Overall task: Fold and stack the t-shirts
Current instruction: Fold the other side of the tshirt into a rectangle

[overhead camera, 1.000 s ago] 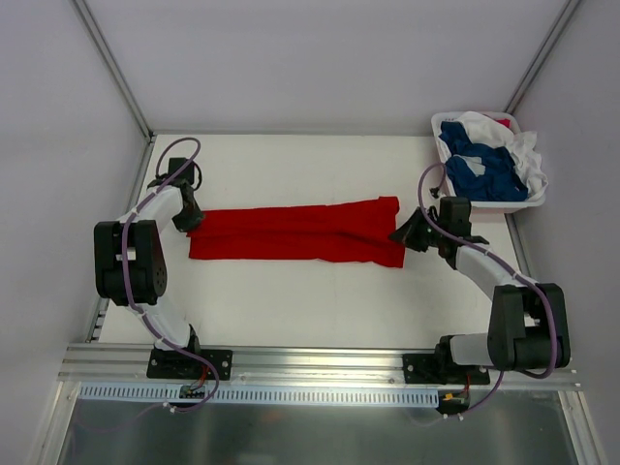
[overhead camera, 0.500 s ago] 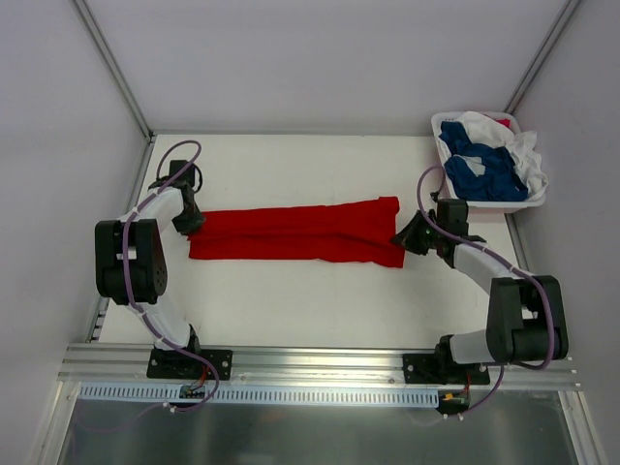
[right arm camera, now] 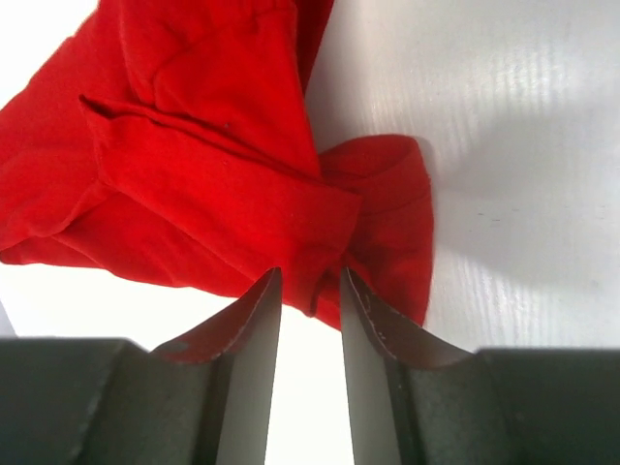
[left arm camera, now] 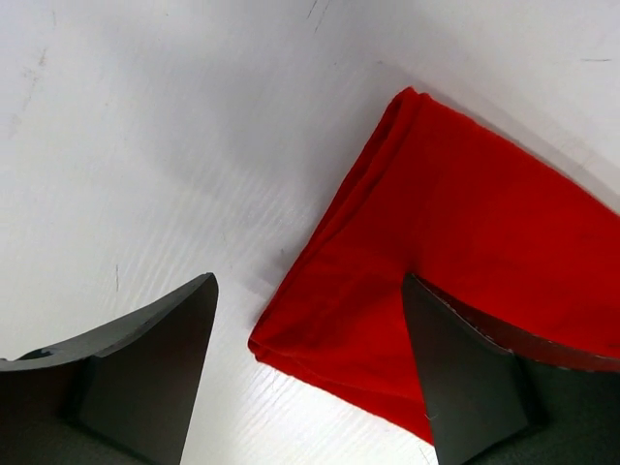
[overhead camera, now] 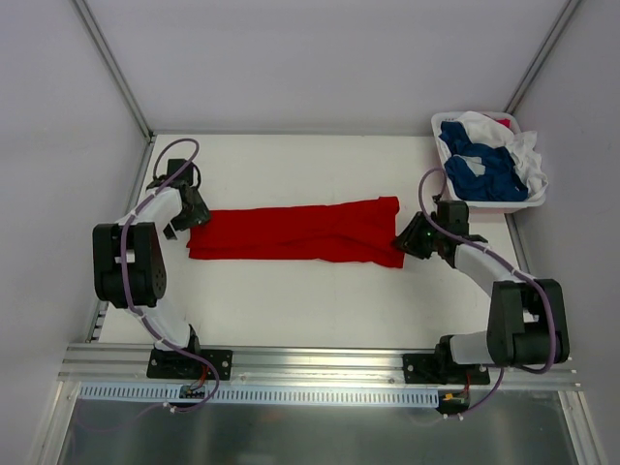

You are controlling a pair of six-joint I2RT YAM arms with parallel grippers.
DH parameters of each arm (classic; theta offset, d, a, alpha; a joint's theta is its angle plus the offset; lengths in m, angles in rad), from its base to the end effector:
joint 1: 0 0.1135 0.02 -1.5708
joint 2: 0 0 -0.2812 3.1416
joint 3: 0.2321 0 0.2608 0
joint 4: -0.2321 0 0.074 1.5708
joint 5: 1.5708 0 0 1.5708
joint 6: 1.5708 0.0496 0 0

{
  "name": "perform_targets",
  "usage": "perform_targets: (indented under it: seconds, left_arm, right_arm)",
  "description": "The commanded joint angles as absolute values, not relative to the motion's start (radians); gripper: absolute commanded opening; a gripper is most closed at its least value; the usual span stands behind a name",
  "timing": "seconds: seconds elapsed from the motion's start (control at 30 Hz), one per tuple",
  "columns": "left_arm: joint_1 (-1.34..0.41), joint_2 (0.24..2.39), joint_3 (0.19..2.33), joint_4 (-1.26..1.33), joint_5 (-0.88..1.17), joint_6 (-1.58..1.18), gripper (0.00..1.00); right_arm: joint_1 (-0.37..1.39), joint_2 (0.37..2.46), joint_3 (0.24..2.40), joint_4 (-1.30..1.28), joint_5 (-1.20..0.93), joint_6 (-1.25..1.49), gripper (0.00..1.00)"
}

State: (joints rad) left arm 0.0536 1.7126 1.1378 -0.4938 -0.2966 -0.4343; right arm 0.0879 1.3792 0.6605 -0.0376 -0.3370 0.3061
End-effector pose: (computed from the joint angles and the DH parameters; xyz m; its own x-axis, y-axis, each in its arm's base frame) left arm 0.3625 0.0340 0.1978 -0.7133 -0.4412 -0.5445 -0.5422 0.8397 0.0299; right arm 0.2823 0.0413 0.1847 -0.7490 0.2195 -0.6252 -0.1014 0.8944 0.4356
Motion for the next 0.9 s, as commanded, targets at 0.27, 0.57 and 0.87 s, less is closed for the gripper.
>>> perform_targets:
  seconds: [0.27,0.57,0.87]
  left_arm:
    - [0.035,1.611,1.287,-0.518,-0.238,-0.43,0.8]
    - [-0.015,1.761,1.336,-0.517,-0.192,-0.437,0.8]
    - [-0.057,1.813,1.345,-0.514,-0.199,-0.428,0.81]
  right_arm:
    - [0.103,1.273,0.897,-0.186,-0.288,0.206,0.36]
    - [0.224,1.63,1.104,-0.149,-0.41,0.199,0.31]
    - [0.318,1.844,1.304,-0.12,-0.452,0.206,0.29]
